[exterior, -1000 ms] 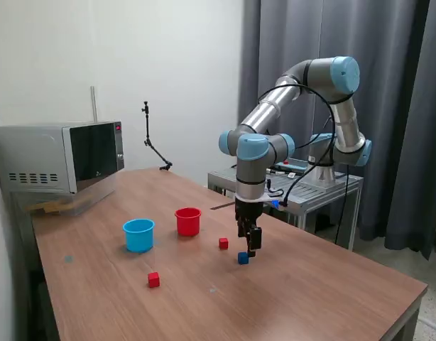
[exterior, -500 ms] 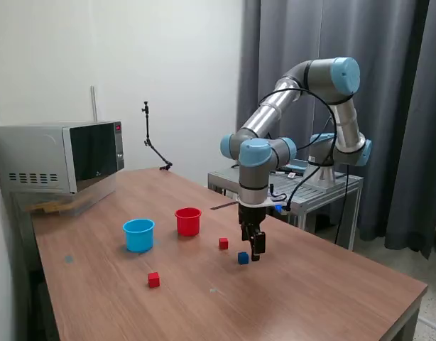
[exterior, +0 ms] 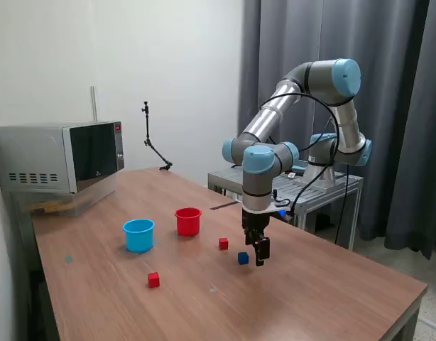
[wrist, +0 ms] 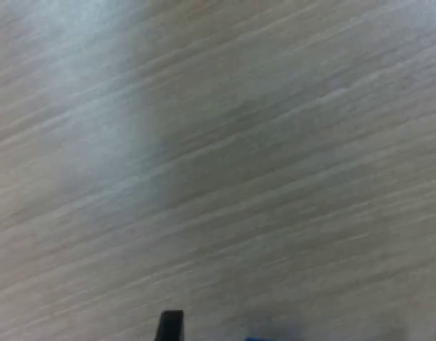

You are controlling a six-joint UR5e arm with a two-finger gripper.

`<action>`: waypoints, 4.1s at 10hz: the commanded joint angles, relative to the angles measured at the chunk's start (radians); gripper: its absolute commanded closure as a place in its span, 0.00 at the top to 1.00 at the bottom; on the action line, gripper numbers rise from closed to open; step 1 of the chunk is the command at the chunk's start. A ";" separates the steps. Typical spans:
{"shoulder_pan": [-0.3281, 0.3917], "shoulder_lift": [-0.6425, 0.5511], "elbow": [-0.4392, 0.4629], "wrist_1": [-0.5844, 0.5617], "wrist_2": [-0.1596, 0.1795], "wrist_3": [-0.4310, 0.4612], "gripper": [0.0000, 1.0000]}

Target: Place red objects in the red bin, and blue objects in the blue bin.

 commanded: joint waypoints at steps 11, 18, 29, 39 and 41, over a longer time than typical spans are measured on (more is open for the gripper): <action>-0.022 -0.002 0.005 -0.174 0.061 0.053 1.00; -0.044 -0.033 0.089 -0.177 0.057 0.086 1.00; -0.051 -0.050 0.146 -0.178 0.066 0.085 1.00; -0.042 -0.027 0.115 -0.177 0.077 0.076 1.00; -0.041 -0.025 0.117 -0.178 0.077 0.076 1.00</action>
